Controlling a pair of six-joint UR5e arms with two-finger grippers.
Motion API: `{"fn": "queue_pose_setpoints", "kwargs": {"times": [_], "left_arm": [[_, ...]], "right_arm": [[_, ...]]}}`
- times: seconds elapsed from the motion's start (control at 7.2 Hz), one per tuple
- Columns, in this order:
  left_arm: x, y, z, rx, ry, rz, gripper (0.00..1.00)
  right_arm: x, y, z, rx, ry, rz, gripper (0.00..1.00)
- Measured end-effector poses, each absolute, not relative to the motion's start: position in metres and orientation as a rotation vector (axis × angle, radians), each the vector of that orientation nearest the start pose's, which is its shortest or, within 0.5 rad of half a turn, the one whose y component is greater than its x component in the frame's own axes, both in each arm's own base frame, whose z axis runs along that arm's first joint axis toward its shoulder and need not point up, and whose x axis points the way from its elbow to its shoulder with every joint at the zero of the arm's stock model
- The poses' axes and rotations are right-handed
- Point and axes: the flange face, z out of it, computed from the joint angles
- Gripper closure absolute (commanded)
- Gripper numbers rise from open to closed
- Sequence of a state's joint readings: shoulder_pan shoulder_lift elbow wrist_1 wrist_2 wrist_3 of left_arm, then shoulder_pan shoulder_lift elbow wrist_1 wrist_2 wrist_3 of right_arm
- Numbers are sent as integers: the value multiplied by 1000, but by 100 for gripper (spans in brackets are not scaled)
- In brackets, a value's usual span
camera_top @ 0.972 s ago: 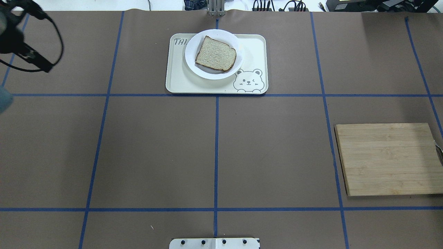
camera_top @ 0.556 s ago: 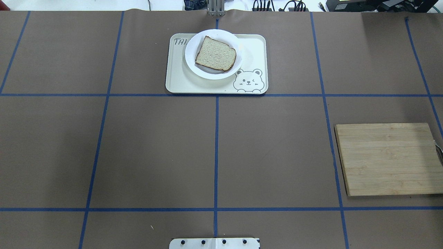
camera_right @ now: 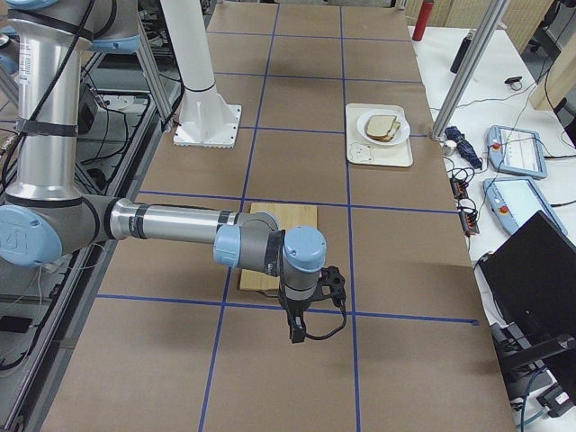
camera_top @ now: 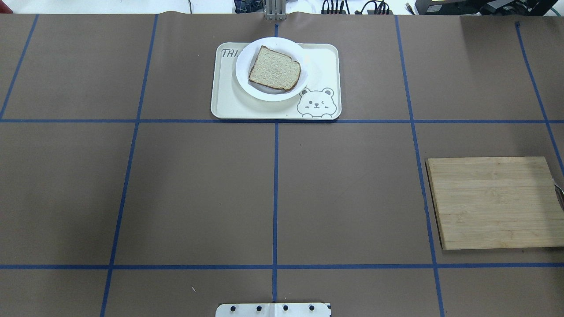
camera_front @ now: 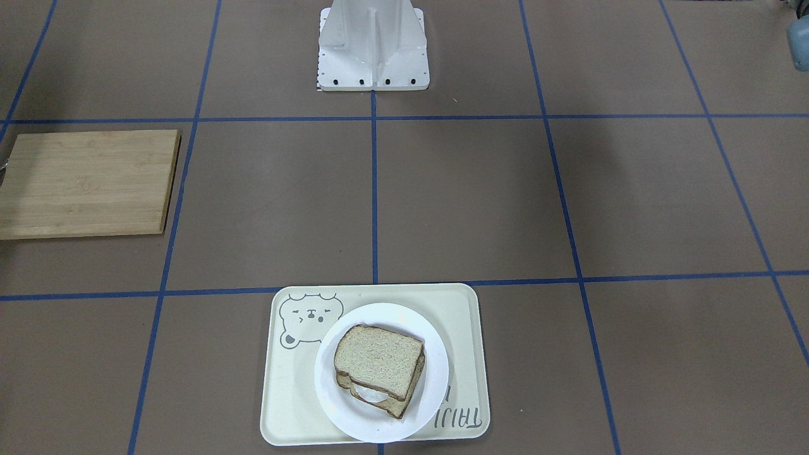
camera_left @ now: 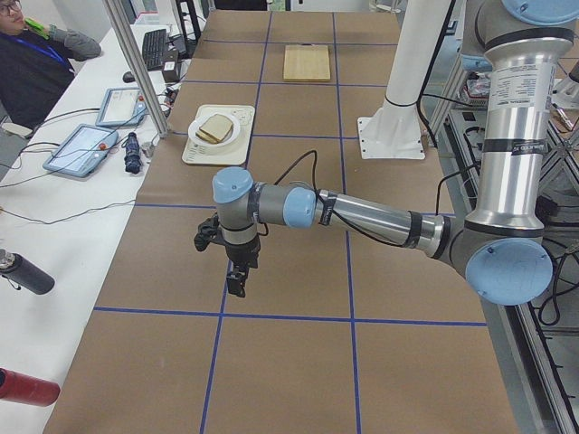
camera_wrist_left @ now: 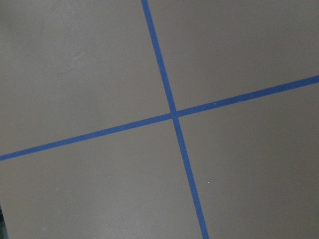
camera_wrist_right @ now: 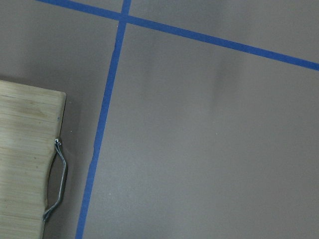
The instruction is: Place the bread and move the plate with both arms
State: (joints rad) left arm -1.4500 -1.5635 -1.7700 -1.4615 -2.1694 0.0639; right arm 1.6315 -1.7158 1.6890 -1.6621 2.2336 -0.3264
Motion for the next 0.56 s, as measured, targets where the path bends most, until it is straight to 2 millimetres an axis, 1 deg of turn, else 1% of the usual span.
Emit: {"fn": "queue_pose_setpoints", "kwargs": {"times": [0.14,0.28,0.42,0.56], "left_arm": [[-30,-473,604,63,646,191,2],[-37,-452,618,60,698,179,2],[-42,-439,623,60,739,164,2],[-45,-434,625,60,757,154,2]], "right_arm": [[97,-414,684,13,-673,-215,0],[97,-413,684,12,-675,-214,0],[97,-412,684,12,-677,-214,0],[96,-412,684,13,-679,-214,0]]}}
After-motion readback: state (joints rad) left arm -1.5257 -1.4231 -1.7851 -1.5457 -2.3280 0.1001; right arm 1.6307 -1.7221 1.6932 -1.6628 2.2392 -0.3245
